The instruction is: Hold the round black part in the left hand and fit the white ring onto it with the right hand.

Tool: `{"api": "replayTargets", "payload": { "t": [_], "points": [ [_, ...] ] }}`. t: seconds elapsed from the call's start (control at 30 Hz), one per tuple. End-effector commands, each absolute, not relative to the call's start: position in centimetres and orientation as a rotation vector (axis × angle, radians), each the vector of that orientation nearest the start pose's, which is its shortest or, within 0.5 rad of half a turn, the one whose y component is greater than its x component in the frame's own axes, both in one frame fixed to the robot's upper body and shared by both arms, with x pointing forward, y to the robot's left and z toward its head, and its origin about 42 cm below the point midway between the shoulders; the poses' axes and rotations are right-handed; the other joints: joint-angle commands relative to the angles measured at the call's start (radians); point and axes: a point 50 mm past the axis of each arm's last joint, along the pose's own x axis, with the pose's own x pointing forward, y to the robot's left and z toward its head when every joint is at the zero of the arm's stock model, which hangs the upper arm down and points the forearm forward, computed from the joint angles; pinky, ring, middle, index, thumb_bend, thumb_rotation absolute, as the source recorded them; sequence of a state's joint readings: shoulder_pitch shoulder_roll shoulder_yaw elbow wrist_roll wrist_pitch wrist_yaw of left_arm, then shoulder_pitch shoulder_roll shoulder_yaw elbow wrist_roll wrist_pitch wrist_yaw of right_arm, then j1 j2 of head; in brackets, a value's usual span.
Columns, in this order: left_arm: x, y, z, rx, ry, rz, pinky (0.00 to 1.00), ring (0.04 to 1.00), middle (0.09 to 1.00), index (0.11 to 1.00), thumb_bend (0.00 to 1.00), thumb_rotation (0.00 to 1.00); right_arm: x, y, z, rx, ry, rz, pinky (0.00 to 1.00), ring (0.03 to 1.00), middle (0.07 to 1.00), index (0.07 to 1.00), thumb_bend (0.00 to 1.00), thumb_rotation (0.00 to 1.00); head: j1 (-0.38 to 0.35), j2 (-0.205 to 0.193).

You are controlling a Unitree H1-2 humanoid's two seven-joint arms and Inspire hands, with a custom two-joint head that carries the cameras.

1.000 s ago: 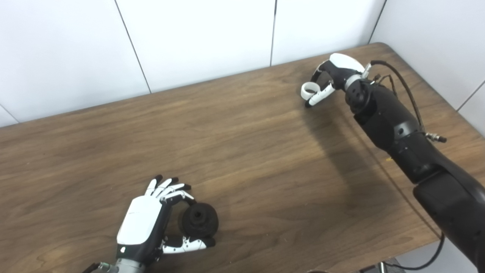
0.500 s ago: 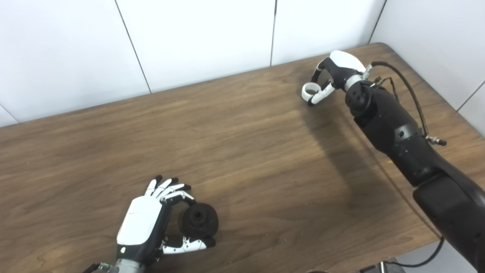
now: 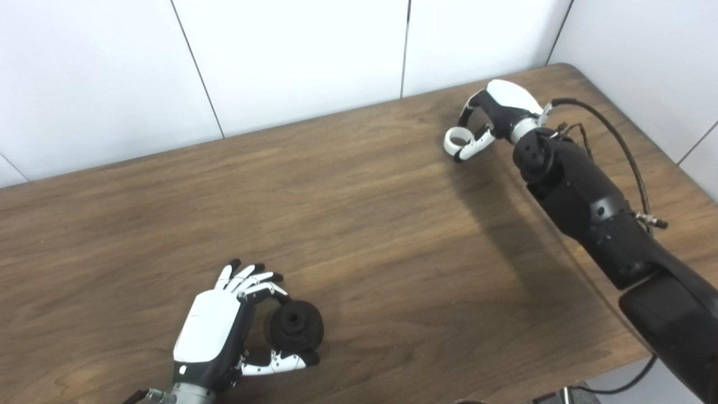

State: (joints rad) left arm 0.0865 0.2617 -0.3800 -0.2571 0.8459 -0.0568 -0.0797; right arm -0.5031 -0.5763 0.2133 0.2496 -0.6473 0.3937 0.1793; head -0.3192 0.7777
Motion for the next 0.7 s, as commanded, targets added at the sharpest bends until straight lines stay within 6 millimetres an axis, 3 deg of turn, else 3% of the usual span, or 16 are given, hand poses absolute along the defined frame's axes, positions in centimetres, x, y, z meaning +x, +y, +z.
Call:
{"api": "replayTargets", "payload": {
  "t": [0.0, 0.43, 0.67],
  "points": [
    [22.8, 17.9, 12.3, 1.068, -0.274, -0.462, 1.0, 0.898, 0.788, 0.484, 0.52, 0.05, 43.6, -35.8, 25.5, -1.26, 0.088, -0.085, 1.0, 0.983, 0.851, 0.487, 0.52, 0.14, 0.002, 0.002],
    [22.9, 16.6, 12.2, 1.088, -0.273, -0.461, 1.0, 0.894, 0.792, 0.484, 0.52, 0.05, 39.8, -29.5, 28.3, -1.334, 0.004, 0.16, 1.0, 0.977, 0.835, 0.485, 0.52, 0.14, 0.136, 0.019],
    [23.0, 15.9, 12.1, 1.097, -0.267, -0.459, 1.0, 0.906, 0.798, 0.484, 0.52, 0.05, 37.2, -26.2, 28.7, -1.329, -0.062, 0.264, 1.0, 0.989, 0.854, 0.484, 0.52, 0.14, 0.181, 0.024]
  ]
}}
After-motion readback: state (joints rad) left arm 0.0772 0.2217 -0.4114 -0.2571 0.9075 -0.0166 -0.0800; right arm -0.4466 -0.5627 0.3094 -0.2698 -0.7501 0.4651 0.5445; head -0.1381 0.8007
